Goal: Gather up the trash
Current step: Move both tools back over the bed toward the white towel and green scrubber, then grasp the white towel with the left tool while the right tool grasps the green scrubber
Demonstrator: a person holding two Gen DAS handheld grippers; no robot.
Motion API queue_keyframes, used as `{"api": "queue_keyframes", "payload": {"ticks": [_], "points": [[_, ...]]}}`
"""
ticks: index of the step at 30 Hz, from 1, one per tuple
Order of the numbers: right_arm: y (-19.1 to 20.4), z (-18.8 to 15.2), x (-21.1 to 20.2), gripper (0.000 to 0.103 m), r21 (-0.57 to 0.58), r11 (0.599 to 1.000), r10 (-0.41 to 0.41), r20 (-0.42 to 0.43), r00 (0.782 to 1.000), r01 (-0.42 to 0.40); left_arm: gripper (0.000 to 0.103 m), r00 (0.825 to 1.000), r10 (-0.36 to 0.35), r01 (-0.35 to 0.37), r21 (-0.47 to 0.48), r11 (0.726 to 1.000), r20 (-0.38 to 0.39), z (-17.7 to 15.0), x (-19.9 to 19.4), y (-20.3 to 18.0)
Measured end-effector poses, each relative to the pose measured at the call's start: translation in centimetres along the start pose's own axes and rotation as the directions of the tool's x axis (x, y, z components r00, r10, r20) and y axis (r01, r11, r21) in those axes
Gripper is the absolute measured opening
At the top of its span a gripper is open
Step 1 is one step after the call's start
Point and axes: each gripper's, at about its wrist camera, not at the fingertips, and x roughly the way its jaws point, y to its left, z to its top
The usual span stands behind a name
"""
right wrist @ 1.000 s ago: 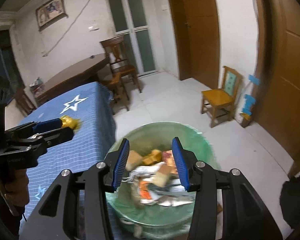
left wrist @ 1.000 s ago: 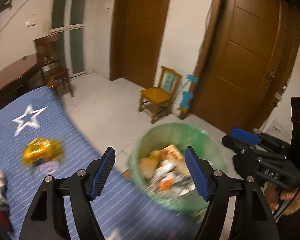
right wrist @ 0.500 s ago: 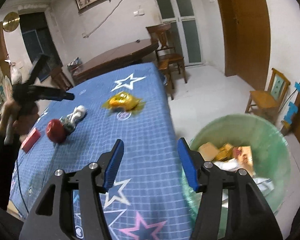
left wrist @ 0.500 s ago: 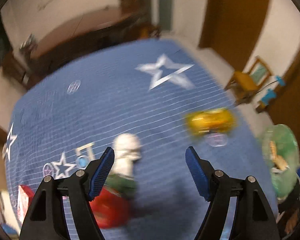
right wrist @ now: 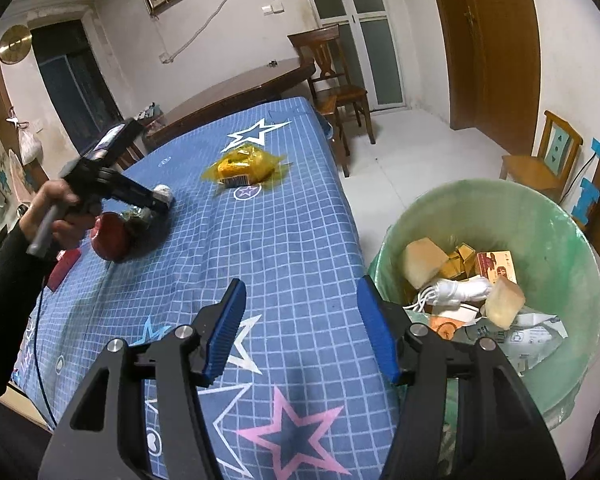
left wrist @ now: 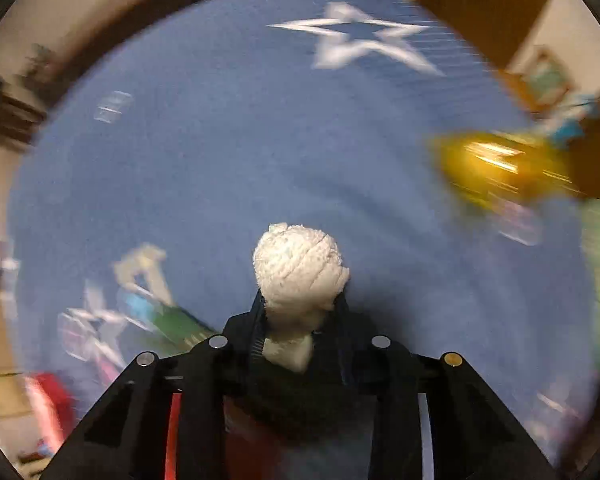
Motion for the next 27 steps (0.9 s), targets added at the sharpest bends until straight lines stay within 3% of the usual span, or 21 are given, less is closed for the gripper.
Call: {"api": "queue_keyframes", "payload": {"ticks": [1, 3, 5, 7, 10, 13, 16, 19, 21, 24, 27], "points": [[-0.2, 0.0, -0.1, 0.056, 0.0, 1.0, -0.001, 0.002, 1.0, 0.001, 0.032, 0.998, -0.047, 0.046, 0.031, 0.998, 0.029, -0.9, -1.4, -0.8], [-0.5, 0.2, -0.1, 0.056, 0.007, 1.0, 0.003, 0.005, 1.0, -0.003, 0.032, 0.971, -0.214, 0.2, 0.135, 0.97, 0.102, -3.6, -5.4, -2.6], [-0.6, 0.4, 0.0, 0.056, 0.012, 1.0, 0.007, 0.006, 1.0, -0.007, 0.033, 0.938, -0.269, 0.226, 0.202, 0.953, 0.22, -6.9, -10.5, -3.3], [0.0, 0.8, 0.5, 0.056, 0.005, 1.0, 0.024, 0.006, 1.0, -0.024, 0.034, 0.901, -0.309, 0.255, 0.205, 0.945, 0.303, -9.1, -13.7, -2.2], [3.0, 1.9, 1.6, 0.056, -0.08, 0.993, 0.081, -0.006, 0.997, -0.081, 0.034, 0.873, -0.226, 0.201, 0.102, 0.974, 0.433, -12.4, -17.0, -0.5], [7.9, 3.2, 3.9, 0.056, -0.258, 0.948, 0.175, -0.055, 0.983, -0.184, 0.034, 0.848, -0.196, 0.222, 0.004, 0.975, 0.492, -16.3, -18.3, 2.5], [13.6, 4.2, 7.5, 0.055, -0.474, 0.836, 0.237, -0.142, 0.961, -0.276, 0.034, 0.849, -0.16, 0.229, -0.076, 0.97, 0.503, -19.2, -18.0, 4.8], [17.8, 4.9, 11.5, 0.055, -0.585, 0.736, 0.254, -0.228, 0.94, -0.341, 0.034, 0.859, -0.133, 0.231, -0.144, 0.962, 0.495, -22.9, -17.3, 6.0], [19.8, 5.3, 14.0, 0.055, -0.637, 0.69, 0.232, -0.255, 0.939, -0.344, 0.034, 0.86, -0.147, 0.257, -0.166, 0.952, 0.488, -24.6, -16.8, 6.6], [21.6, 6.0, 16.7, 0.055, -0.653, 0.646, 0.244, -0.313, 0.918, -0.395, 0.034, 0.861, -0.16, 0.284, -0.195, 0.939, 0.483, -26.9, -16.2, 7.3], [23.0, 6.0, 18.7, 0.055, -0.691, 0.578, 0.242, -0.362, 0.9, -0.434, 0.034, 0.862, -0.183, 0.314, -0.215, 0.925, 0.473, -28.3, -15.5, 7.9]]}}
